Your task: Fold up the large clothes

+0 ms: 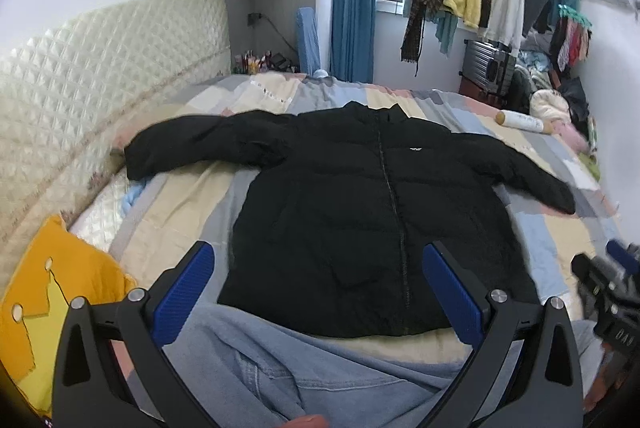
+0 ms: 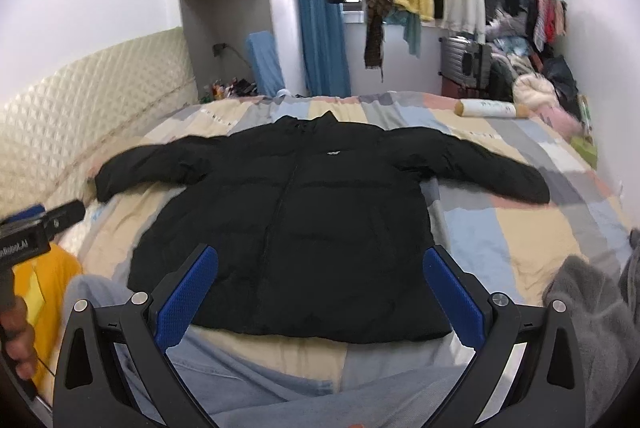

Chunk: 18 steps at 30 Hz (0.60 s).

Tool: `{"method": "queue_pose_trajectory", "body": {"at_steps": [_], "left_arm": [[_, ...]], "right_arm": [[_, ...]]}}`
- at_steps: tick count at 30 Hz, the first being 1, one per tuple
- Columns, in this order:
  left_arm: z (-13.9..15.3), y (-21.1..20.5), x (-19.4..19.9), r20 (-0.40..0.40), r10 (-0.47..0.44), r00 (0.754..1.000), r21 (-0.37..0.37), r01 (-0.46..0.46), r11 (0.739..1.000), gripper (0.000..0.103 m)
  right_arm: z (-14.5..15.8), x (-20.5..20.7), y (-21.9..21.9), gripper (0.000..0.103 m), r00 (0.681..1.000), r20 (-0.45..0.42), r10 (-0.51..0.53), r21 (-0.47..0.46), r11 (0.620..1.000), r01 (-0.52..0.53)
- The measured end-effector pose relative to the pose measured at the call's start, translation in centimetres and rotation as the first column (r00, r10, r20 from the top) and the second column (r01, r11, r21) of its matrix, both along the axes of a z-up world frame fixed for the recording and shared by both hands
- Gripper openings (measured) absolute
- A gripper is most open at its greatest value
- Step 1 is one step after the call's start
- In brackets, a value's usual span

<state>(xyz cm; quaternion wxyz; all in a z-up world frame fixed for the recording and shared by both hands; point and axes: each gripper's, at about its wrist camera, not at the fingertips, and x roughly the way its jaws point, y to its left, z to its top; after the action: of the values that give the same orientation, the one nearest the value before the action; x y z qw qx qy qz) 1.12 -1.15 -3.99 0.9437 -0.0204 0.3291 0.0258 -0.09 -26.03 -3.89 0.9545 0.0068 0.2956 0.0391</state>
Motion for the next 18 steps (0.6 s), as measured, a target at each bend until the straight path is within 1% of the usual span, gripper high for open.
{"method": "queue_pose_trajectory", "body": {"at_steps": [2, 4, 9, 12, 14, 18], "left_arm": [[-0.4, -0.5, 0.1, 0.0, -0.015, 1.0, 0.023, 0.015, 1.0, 0.103], [-0.8, -0.6, 0.3, -0.002, -0.02, 1.0, 0.023, 0.02, 1.0, 0.103], [-1.2, -0.9, 0.5, -0.02, -0.019, 1.0, -0.013, 0.019, 1.0, 0.103], [-1.3, -1.2, 0.6, -0.025, -0.023, 0.999, -0.022, 0.022, 1.0, 0.103], [-1.4, -1.4, 0.5, -0.022, -0.024, 0.999, -0.014, 0.024, 1.0, 0.103], [-1.4, -1.6, 0.4, -0.025, -0.032, 0.999, -0.015, 0.032, 0.999, 0.103]], "right_arm": [[-0.2, 0.0, -0.5, 0.103, 1.0, 0.024, -0.009, 0.011, 1.0, 0.008], [-0.5, 0.0, -0.6, 0.103, 1.0, 0.025, 0.008, 0.04, 0.999, -0.009], [-1.0, 0.2, -0.9, 0.103, 1.0, 0.003, -0.012, 0.058, 0.998, 0.012], [-0.9, 0.2, -0.8, 0.103, 1.0, 0.005, -0.015, 0.041, 0.999, 0.015], [-1.0, 0.2, -0.8, 0.103, 1.0, 0.007, -0.019, 0.028, 0.999, 0.019], [-1.1, 0.0, -1.2, 0.103, 1.0, 0.006, -0.026, 0.046, 0.999, 0.026]]}}
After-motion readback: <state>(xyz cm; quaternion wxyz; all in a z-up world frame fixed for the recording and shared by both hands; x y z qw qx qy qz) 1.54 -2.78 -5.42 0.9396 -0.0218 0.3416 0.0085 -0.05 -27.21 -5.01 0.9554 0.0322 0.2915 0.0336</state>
